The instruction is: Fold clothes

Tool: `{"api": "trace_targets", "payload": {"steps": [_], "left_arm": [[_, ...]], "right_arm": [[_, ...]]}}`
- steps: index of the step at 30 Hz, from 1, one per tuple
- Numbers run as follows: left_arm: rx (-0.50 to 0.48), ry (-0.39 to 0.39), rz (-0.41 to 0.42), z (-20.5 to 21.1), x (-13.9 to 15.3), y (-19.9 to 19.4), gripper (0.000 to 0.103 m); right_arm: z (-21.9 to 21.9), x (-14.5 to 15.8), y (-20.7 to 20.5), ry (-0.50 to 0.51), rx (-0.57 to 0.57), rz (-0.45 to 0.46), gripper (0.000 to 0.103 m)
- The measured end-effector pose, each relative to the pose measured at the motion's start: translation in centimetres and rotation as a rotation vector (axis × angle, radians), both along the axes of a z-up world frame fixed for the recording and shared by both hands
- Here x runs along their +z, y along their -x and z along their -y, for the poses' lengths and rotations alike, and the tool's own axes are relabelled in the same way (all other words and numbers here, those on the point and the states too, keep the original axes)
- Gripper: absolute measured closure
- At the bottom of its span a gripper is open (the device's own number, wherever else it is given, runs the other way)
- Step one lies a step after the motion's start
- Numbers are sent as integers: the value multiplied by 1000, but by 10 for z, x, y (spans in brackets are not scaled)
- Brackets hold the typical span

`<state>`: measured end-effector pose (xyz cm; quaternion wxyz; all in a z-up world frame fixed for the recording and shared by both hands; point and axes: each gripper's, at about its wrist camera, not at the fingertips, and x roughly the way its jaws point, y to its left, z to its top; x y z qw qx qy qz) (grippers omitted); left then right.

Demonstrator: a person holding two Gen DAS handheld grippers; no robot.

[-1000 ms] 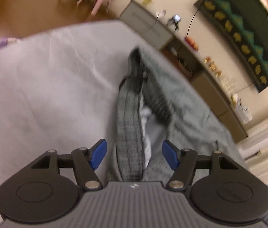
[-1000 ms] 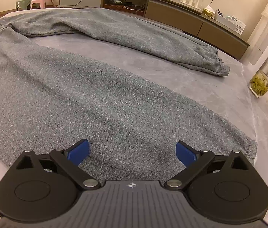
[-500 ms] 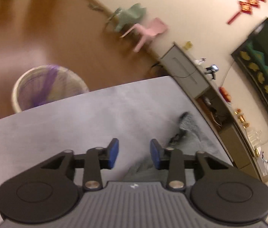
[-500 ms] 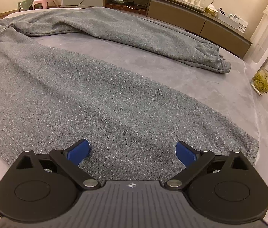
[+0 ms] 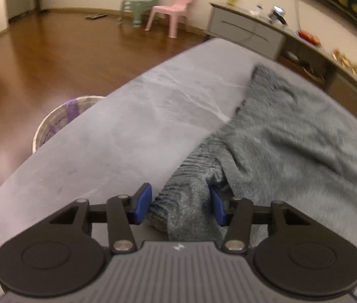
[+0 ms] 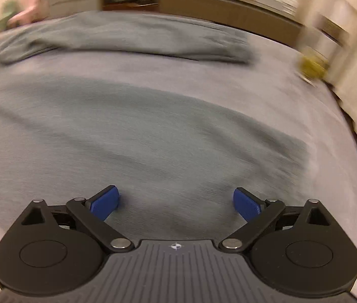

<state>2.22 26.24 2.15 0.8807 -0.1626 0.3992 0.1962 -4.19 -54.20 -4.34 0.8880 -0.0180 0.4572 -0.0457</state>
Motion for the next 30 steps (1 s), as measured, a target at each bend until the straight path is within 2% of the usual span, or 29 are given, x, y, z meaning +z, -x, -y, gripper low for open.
{"api": "trace_targets", "payload": {"steps": [2, 4, 6, 8, 10, 12, 15, 17, 20, 23, 26, 30], "left_arm": [[-38, -59, 81, 15, 19, 12, 57], [-121, -68, 123, 31, 26, 13, 57], [-206, -63, 83, 47, 16, 2, 57], [-263, -79, 27, 59, 5, -9, 56], [-268, -125, -32, 63, -9, -14, 57], [-233, -134, -67, 56, -17, -16, 63], [-184, -157, -91, 49, -16, -14, 69], [-166, -198, -63, 56, -3, -7, 71], [-182, -260, 61, 72, 31, -2, 66], [-271, -241, 105, 94, 46, -23, 66], [-370, -288, 62, 119, 39, -64, 64], [-331, -301, -62, 108, 11, -118, 64]], "right_arm": [[34, 4, 10, -43, -119, 48, 7], [63, 4, 18, -91, -223, 82, 8], [72, -1, 15, -116, -239, 81, 17], [68, -5, 6, -99, -205, 73, 32], [64, -8, -3, -82, -170, 66, 36], [67, -8, -11, -42, -191, 64, 38], [66, -7, -16, 69, -238, 60, 38], [60, -7, -21, 112, -250, 60, 35], [43, -4, -33, 69, -204, 84, 34], [25, -2, -46, 27, -159, 109, 34], [10, -3, -60, -12, -121, 114, 36], [22, -6, -73, 7, -171, 63, 31]]}}
